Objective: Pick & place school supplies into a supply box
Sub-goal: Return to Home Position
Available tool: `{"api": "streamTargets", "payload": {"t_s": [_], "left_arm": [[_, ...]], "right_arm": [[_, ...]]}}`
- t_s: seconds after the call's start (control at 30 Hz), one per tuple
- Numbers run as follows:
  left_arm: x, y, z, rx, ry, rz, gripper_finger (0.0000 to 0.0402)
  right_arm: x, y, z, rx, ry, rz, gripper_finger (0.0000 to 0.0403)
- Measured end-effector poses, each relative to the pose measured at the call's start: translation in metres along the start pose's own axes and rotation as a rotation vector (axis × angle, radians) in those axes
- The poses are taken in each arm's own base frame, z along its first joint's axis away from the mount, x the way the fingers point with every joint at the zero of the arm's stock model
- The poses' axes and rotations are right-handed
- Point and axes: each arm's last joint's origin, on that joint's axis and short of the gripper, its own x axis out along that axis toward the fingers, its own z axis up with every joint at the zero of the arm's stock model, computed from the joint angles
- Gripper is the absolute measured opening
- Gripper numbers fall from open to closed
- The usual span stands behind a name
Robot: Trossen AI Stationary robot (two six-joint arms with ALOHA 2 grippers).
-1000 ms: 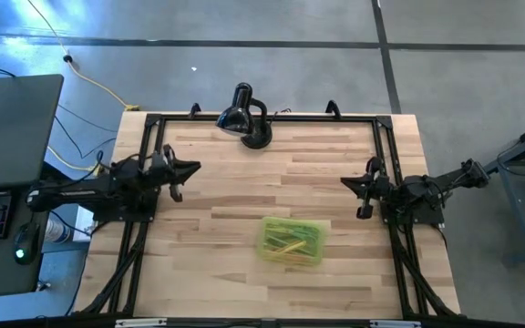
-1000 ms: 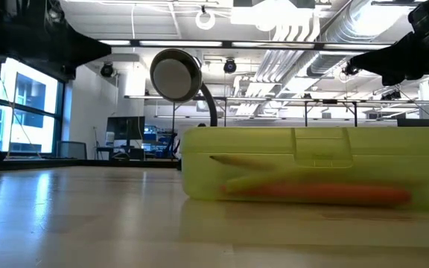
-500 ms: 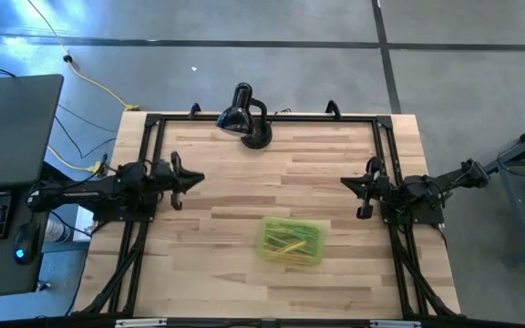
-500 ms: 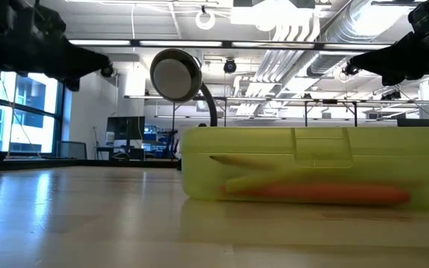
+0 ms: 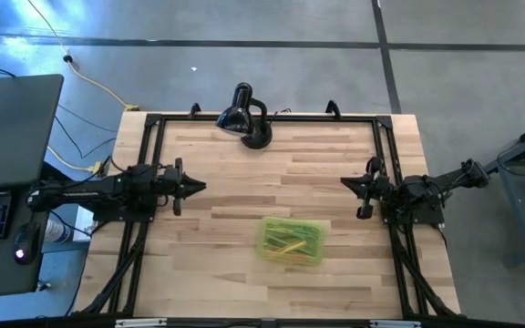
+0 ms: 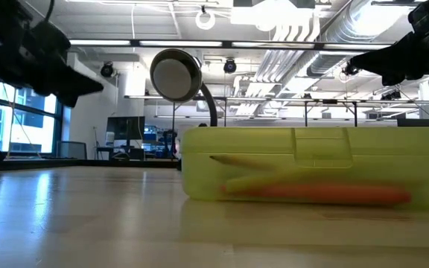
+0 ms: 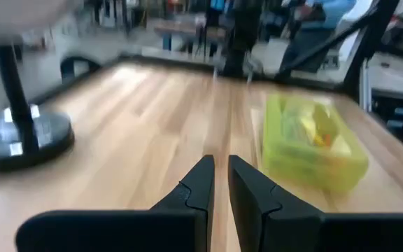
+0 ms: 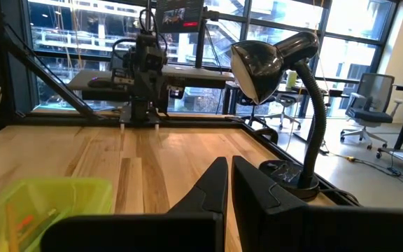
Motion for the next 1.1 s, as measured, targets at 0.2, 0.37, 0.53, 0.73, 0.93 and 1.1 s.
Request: {"api": "streamTargets", "payload": {"t_s": [0.2, 0.37, 0.53, 0.73, 0.93, 1.1], "left_arm": [[0.0014, 0.0004, -0.0041, -0.017, 0.048, 0.005, 0.0074], [0.0013, 0.0008, -0.004, -0.017, 0.046, 0.017, 0.0074], [0.0013, 0.0008, -0.004, -0.017, 0.047, 0.017, 0.0074], [0.0013, 0.0008, -0.004, -0.017, 0.047, 0.017, 0.0074], [0.0013, 0.0008, -0.004, -0.017, 0.047, 0.017, 0.0074], [0.0013, 0.0008, -0.004, -0.017, 0.047, 0.017, 0.0074]], "right_arm": [[0.0, 0.0, 0.0, 0.0, 0.0, 0.0, 0.0], [0.0, 0.0, 0.0001, 0.001, -0.002, 0.0, 0.0], [0.0, 0.0, 0.0002, 0.002, -0.003, 0.0, 0.0], [0.0, 0.0, 0.0004, 0.002, -0.004, 0.0, 0.0], [0.0, 0.0, 0.0004, 0.003, -0.005, -0.001, 0.0], [0.0, 0.0, 0.0005, 0.003, -0.005, -0.001, 0.0]]}}
